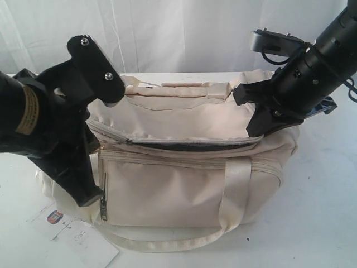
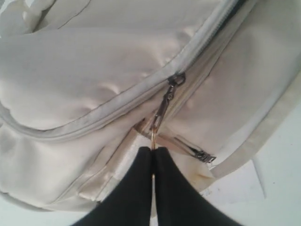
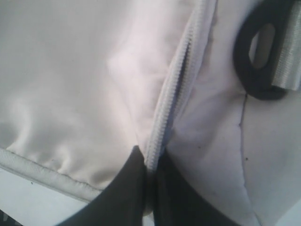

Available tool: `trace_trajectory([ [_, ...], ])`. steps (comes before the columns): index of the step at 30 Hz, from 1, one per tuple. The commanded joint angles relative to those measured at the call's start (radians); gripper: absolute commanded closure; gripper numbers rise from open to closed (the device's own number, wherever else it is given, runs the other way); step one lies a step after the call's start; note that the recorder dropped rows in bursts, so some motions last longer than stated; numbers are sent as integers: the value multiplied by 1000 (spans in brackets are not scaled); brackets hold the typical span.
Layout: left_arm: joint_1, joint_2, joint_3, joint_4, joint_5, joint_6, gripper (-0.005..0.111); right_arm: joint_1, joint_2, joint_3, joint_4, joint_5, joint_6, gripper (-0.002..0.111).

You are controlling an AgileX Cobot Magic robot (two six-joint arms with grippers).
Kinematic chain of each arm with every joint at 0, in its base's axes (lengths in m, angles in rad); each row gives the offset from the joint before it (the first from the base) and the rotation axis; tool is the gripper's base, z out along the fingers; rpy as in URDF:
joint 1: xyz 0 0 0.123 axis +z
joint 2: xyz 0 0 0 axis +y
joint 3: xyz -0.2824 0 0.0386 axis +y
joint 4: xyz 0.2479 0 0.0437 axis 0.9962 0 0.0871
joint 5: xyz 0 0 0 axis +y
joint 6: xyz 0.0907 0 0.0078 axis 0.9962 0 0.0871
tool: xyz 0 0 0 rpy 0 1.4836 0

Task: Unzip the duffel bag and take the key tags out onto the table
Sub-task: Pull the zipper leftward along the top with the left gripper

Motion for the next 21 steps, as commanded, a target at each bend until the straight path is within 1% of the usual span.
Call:
trace_trajectory([
  [1, 0, -39, 3, 53, 95, -12, 107, -8, -11, 3, -34, 1, -1, 108],
  [10, 0, -85, 3, 158, 225, -12, 107, -8, -11, 3, -36, 8, -1, 108],
  [17, 0, -102, 3, 256, 278, -32, 107, -8, -11, 3, -42, 13, -1, 108],
  [21, 0, -102, 8, 342, 316, -35, 107, -8, -11, 3, -55, 14, -1, 108],
])
